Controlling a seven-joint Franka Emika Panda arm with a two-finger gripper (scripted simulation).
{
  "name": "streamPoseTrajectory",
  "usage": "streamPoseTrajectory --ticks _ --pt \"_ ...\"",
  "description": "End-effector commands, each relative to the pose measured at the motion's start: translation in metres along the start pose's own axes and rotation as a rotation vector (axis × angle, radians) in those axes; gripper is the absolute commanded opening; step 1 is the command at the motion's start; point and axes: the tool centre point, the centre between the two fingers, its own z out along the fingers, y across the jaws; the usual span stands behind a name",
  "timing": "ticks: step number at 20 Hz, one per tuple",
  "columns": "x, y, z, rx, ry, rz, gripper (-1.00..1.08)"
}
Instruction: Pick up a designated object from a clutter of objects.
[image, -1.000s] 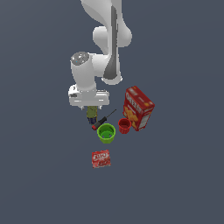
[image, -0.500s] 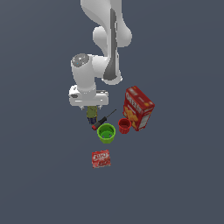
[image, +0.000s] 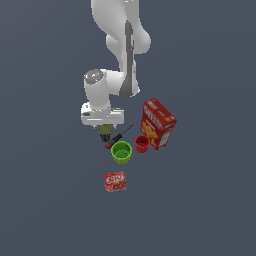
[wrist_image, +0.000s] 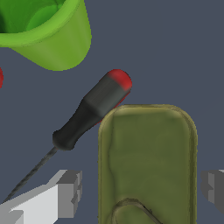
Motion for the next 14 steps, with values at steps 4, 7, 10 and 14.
streamPoseTrajectory --ticks 4,7,10,14 --pt "0.000 0.000 0.018 0.000 0.000 0.000 1.00" --pt "0.000 0.000 0.022 0.000 0.000 0.000 1.00" --pt "0.000 0.000 0.021 0.000 0.000 0.000 1.00" --pt "0.000 0.000 0.021 0.000 0.000 0.000 -1.00"
